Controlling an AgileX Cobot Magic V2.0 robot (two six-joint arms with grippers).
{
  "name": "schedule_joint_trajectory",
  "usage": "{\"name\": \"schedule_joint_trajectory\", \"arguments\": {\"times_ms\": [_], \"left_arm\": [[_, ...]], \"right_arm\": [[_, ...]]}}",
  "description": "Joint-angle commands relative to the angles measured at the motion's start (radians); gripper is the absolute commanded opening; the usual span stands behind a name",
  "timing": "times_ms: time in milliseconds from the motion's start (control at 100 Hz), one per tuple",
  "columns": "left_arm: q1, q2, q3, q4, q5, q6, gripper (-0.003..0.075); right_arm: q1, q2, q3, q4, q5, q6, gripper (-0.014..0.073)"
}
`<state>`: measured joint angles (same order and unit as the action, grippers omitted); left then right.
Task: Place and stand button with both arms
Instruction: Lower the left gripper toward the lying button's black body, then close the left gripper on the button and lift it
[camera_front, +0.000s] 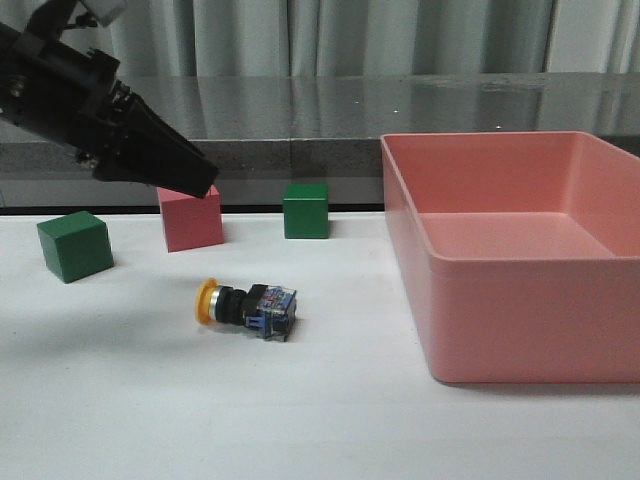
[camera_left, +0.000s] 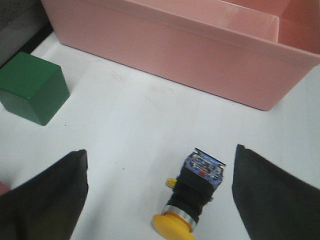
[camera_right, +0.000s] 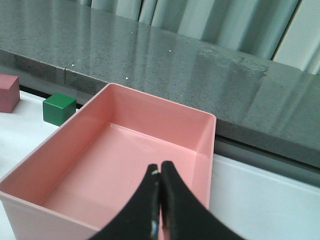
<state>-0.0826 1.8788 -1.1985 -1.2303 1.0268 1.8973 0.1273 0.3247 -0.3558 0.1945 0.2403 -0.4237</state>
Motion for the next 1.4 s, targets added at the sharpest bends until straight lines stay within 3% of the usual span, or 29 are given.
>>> {"name": "schedule_joint_trajectory", "arguments": {"times_ms": [0, 380, 690, 1130, 1250, 1390], "left_arm": [[-0.004, -0.012, -0.061, -0.061, 0.054, 0.002, 0.0553], [-0.006, 0.069, -0.064, -0.027, 0.037, 0.088, 0.0553], [-0.007, 0.165, -0.064, -0.034, 0.117, 0.172, 0.0553], [-0.064, 0.258, -0.064, -0.010, 0.112, 0.195, 0.0545], [-0.064, 0.266, -0.064, 0.071, 0.116, 0.190, 0.0434], [-0.060, 0.266, -0.064, 0.178, 0.154, 0.189, 0.0125]], "right_arm": [[-0.005, 0.005, -0.027, 0.008, -0.073, 0.003, -0.0113], [-0.005, 0.005, -0.027, 0.008, -0.073, 0.003, -0.0113], [-0.005, 0.005, -0.027, 0.008, -0.073, 0.003, -0.0113], [-0.005, 0.005, -0.027, 0.008, -0.073, 0.003, -0.0113], [-0.005, 0.005, -0.027, 0.008, -0.073, 0.003, -0.0113], [-0.005, 0.005, -0.027, 0.008, -0.073, 0.003, -0.0113]]}}
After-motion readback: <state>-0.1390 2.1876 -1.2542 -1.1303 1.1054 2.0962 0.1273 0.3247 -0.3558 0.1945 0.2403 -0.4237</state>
